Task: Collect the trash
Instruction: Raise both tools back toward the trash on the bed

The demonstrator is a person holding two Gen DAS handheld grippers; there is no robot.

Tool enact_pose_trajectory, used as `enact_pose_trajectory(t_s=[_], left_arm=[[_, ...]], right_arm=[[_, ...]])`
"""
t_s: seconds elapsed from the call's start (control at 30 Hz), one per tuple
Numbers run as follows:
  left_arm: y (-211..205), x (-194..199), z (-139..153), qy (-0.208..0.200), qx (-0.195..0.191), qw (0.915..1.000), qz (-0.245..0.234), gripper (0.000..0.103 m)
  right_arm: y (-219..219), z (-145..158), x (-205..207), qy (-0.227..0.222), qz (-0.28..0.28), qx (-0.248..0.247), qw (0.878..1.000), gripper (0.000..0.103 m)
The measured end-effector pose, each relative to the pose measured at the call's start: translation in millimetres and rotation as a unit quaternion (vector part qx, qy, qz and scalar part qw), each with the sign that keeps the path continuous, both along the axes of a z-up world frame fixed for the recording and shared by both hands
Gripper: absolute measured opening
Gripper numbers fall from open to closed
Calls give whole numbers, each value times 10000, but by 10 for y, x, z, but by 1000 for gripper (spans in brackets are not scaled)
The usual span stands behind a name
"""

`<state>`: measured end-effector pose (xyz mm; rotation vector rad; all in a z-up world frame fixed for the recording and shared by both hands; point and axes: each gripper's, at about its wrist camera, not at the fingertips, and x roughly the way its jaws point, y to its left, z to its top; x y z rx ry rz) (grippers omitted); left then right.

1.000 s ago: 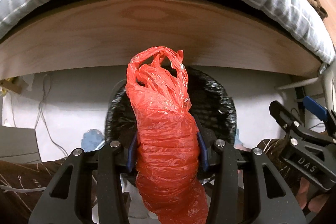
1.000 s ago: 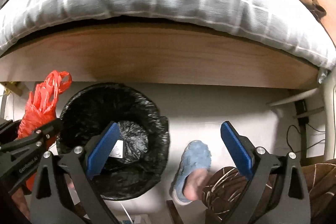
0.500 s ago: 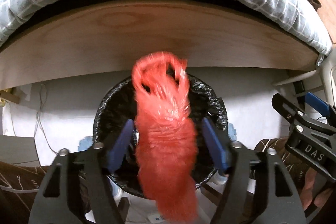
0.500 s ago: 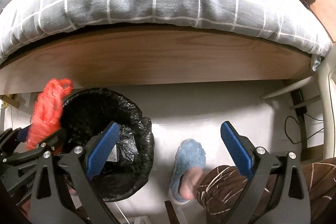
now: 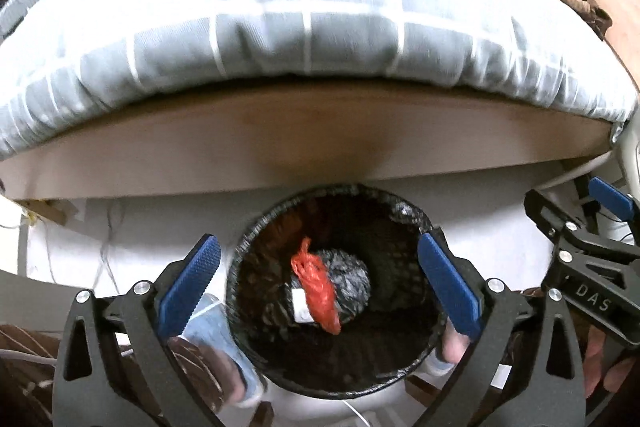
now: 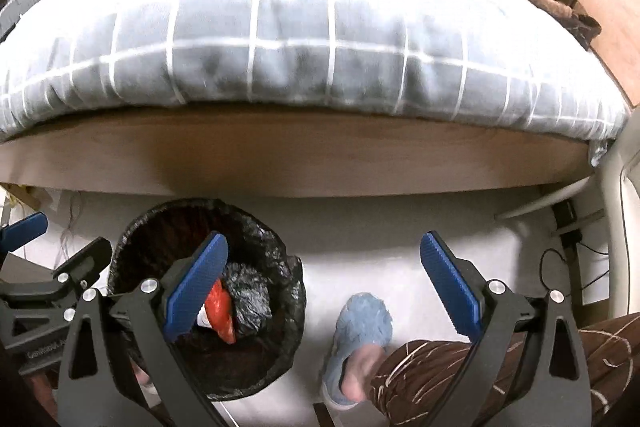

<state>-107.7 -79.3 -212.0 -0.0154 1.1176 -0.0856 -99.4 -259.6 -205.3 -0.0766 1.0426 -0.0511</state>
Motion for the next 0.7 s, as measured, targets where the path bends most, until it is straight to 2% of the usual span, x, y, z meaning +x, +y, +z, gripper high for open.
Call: enact_pose_trajectory(t_s=[0.13,0.27,0.4,0.57,0.7], left_arm=[[35,22,190,-173,132,9997,101,97],[83,22,489,-559,101,9983,164,97],[163,49,709,-774,26,9967,243,97],[256,126,915,-1027,-23,9941,358,97],[318,229,986,-1048,-49,9935,444,97]], right_arm=[[17,218,6,-290,39,-11,9996,93],[34,473,-3,-632,93,50,9979,93],[28,687,16,-880,101,123,9960,93],[45,927,51,-1202,143,89,9926,93],[63,1057,96,-1361,198,105,9904,93]])
